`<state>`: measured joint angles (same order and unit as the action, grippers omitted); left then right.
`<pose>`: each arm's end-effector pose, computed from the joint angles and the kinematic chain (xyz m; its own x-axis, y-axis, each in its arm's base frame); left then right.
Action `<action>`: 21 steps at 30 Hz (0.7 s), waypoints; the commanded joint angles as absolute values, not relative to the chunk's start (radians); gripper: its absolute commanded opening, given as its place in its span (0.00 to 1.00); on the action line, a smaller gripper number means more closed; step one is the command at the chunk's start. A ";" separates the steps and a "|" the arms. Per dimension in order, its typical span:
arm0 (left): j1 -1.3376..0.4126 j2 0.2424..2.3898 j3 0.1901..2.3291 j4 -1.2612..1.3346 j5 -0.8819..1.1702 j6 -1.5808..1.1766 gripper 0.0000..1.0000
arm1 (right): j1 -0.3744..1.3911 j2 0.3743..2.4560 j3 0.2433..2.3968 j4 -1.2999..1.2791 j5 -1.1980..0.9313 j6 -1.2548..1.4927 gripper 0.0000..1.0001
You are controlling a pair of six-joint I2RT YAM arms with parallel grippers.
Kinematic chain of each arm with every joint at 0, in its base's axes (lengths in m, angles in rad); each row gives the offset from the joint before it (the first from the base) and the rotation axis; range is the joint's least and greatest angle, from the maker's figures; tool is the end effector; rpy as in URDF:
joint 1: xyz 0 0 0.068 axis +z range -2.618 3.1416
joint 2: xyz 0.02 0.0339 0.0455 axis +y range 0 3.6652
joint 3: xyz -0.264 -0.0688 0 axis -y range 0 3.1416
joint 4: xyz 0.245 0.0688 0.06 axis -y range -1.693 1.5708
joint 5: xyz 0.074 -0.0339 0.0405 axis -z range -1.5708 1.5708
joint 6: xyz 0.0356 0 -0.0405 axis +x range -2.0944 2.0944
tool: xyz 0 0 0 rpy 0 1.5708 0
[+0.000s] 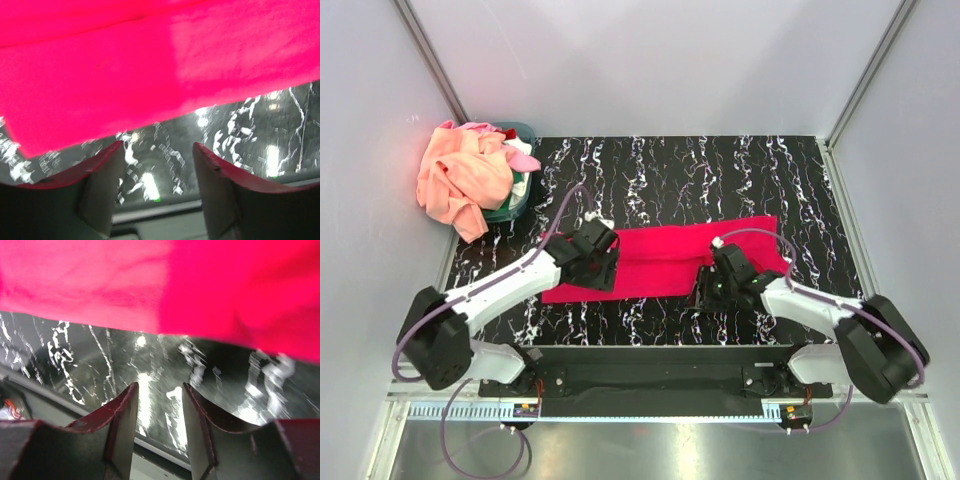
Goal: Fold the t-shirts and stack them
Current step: Fold the tshirt
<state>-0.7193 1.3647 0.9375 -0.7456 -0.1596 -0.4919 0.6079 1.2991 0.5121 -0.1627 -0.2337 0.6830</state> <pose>0.1964 -0.1645 0.2244 -0.8966 0.1654 -0.4108 0.2050 0.9773 -0.0539 0.1823 0.1369 0.1483 -0.9383 0.0951 -0.3325 -0.0955 0.8529 0.5134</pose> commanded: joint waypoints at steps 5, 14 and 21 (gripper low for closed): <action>-0.631 1.449 1.127 -0.684 -0.203 -0.375 0.70 | 0.611 1.072 0.684 -0.550 0.123 0.781 0.53; -0.565 1.958 1.517 -0.727 -0.126 -0.271 0.64 | 0.609 1.082 0.735 -0.637 0.114 0.778 0.53; -0.563 1.941 1.381 -0.670 -0.107 -0.324 0.63 | 0.607 1.032 0.709 -0.634 0.116 0.764 0.53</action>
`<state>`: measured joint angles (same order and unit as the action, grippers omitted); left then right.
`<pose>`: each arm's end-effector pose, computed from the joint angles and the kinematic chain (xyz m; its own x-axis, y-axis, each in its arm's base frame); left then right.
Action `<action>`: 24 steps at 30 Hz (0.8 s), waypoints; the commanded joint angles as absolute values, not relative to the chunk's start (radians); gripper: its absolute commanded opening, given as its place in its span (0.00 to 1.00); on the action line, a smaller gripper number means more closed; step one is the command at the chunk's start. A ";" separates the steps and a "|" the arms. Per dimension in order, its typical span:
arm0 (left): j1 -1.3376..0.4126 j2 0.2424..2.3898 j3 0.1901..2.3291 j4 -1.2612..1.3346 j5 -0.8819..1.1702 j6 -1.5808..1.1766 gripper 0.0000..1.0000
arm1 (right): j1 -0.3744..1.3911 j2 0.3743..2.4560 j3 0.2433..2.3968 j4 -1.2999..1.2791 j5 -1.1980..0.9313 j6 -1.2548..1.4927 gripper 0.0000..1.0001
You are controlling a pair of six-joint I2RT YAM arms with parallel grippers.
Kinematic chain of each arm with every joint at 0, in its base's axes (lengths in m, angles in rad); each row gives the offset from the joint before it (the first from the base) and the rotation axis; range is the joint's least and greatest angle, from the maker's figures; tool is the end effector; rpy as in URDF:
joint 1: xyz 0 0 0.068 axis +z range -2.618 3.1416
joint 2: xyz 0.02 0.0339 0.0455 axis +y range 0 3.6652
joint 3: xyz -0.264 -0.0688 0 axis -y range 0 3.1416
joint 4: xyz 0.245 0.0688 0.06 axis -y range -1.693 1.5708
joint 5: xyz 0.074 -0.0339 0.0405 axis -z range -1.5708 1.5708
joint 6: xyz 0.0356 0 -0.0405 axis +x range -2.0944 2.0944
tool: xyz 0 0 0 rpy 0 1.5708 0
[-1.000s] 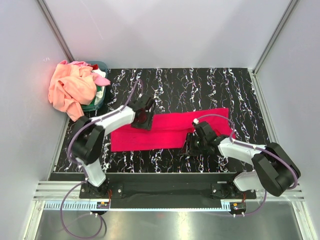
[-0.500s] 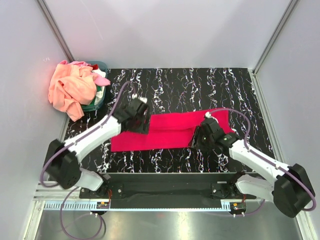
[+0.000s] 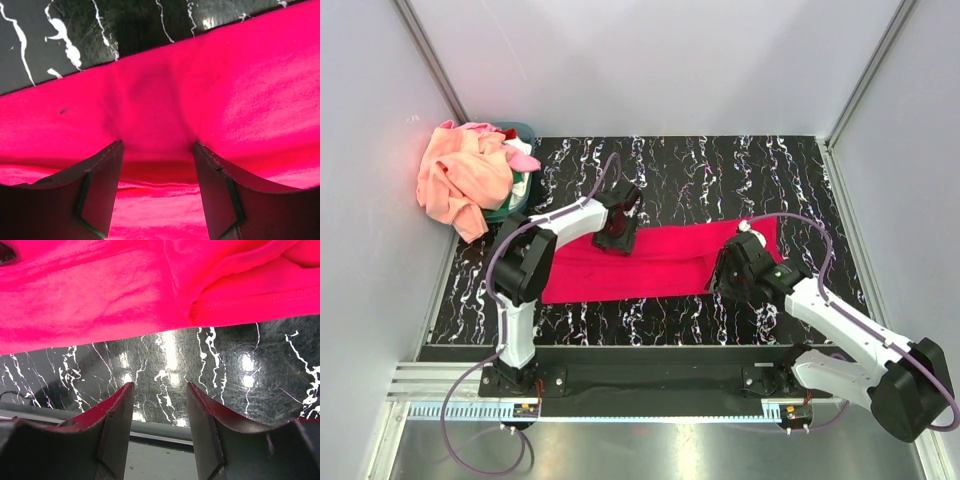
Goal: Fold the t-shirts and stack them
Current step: Fold the tshirt
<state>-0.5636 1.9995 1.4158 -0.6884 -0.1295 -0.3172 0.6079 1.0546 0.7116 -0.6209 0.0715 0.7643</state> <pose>0.3401 -0.2095 0.1642 -0.9228 0.2173 -0.3181 0.2208 0.9750 0.0255 0.1681 0.1139 0.2273 -0.8578 0.2440 -0.4523 0.0795 0.9325 0.3523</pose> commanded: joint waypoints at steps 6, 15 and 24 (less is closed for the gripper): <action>-0.563 1.835 1.246 -0.652 -0.127 -0.380 0.63 | 0.607 1.057 0.700 -0.627 0.129 0.753 0.53; -0.577 1.645 1.013 -0.635 -0.127 -0.486 0.63 | 0.606 1.143 0.706 -0.601 0.150 0.749 0.53; -0.620 1.477 0.989 -0.742 -0.182 -0.494 0.66 | 0.436 1.262 0.830 -0.641 0.128 0.724 0.53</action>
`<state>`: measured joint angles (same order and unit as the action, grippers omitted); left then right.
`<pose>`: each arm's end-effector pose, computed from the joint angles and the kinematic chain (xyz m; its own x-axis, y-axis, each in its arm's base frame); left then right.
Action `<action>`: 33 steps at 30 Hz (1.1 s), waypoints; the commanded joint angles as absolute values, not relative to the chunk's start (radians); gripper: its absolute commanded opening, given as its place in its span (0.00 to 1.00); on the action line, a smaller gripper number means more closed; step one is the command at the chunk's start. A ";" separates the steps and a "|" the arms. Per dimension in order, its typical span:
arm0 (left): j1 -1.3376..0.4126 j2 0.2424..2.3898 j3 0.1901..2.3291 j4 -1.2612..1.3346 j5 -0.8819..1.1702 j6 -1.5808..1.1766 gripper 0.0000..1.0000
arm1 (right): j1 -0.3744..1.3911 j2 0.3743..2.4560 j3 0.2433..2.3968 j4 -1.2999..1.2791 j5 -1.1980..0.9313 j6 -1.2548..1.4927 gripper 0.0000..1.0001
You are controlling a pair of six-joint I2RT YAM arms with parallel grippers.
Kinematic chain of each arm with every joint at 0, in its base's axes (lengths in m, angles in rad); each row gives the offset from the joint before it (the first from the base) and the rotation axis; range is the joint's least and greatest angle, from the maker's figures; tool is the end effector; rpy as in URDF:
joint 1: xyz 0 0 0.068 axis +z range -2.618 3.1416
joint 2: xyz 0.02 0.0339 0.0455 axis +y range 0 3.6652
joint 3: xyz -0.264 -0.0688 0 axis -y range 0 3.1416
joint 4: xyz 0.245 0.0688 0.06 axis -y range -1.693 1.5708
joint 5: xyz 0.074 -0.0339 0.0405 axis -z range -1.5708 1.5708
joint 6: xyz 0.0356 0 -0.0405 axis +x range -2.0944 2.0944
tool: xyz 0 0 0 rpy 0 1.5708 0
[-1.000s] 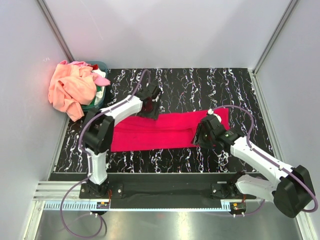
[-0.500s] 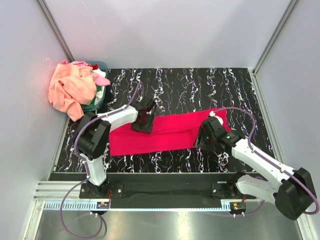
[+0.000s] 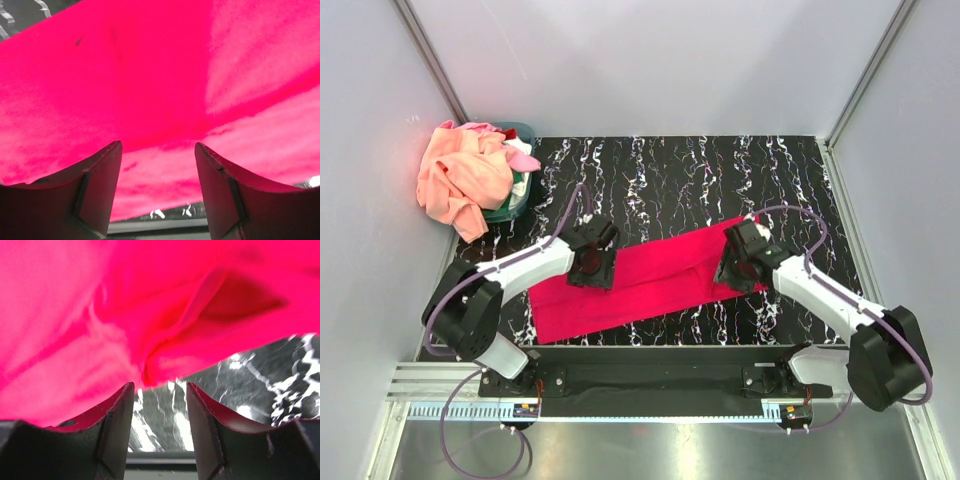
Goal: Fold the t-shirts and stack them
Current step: Fold the tshirt
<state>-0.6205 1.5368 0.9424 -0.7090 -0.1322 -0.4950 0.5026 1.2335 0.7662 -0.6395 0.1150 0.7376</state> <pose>0.2277 -0.1569 0.1844 -0.9508 0.1007 -0.2929 0.1095 0.9939 -0.0136 0.2012 0.1059 0.2080 -0.8715 0.2833 -0.4002 0.2062 0.9523 0.2250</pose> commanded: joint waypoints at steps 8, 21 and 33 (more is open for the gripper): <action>-0.601 1.630 1.011 -0.678 -0.187 -0.453 0.67 | 0.370 1.614 0.997 -0.586 0.060 0.715 0.52; -0.574 1.675 0.954 -0.591 -0.039 -0.475 0.66 | 0.304 2.230 1.605 -0.702 -0.075 0.692 0.50; -0.770 1.557 0.817 -0.233 0.452 -0.883 0.64 | 0.282 2.908 2.760 -0.575 -0.441 0.848 0.67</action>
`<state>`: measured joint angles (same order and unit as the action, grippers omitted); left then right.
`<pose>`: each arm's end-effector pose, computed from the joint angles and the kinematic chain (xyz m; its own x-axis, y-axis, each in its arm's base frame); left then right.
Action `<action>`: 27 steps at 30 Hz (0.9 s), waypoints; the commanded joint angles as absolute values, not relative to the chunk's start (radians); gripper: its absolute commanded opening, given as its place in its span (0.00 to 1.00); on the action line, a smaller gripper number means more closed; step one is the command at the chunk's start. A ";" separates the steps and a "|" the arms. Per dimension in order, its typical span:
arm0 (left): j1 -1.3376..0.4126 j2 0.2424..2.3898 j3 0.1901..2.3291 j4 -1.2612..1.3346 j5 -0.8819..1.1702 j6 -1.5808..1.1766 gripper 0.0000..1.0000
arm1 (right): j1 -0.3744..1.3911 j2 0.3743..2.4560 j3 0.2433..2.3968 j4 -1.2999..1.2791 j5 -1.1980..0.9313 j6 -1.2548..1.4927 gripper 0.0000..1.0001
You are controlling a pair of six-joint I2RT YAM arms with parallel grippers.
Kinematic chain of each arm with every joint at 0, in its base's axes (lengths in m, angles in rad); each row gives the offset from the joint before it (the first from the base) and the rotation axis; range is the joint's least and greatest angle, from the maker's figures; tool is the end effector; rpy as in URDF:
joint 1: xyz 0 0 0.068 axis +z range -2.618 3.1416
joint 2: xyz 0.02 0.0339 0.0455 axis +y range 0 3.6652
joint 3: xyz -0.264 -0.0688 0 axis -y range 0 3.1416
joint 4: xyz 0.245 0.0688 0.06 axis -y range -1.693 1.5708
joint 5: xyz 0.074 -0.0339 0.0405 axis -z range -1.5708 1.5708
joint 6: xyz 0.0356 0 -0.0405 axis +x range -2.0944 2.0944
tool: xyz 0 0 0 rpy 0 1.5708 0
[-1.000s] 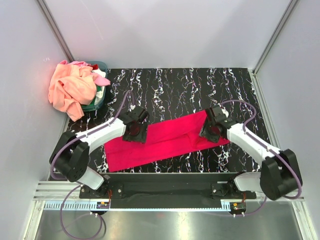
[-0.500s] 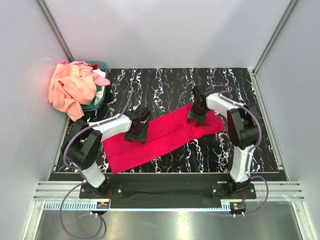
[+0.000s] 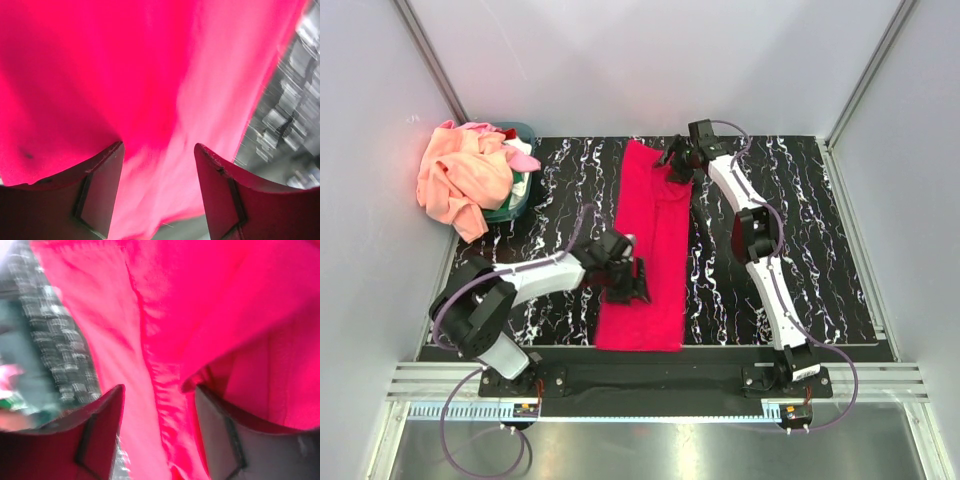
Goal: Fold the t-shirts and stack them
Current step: Fold the tshirt
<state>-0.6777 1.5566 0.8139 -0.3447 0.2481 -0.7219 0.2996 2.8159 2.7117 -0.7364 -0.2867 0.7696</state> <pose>0.2187 -0.1872 0.1599 -0.9781 -0.0351 -0.2052 0.0671 0.8799 -0.4703 0.5628 0.1844 0.1516 -0.8336 0.4411 -0.3324 0.1626 0.7712 0.6155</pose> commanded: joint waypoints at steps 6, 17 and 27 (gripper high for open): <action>-0.903 1.480 0.916 -0.359 0.382 -0.924 0.66 | 0.276 2.932 2.755 -0.252 -0.606 0.894 0.86; -0.930 1.217 0.945 -0.745 0.002 -0.850 0.68 | 0.212 2.510 2.533 -0.366 -0.644 0.738 1.00; -0.928 1.077 0.796 -0.720 -0.121 -0.848 0.68 | 0.213 1.765 1.626 -0.619 -0.296 0.545 1.00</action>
<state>-0.9257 1.1217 0.8471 -0.7517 -0.0620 -0.8467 0.2031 1.9545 1.8561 -0.4545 -0.4488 0.6315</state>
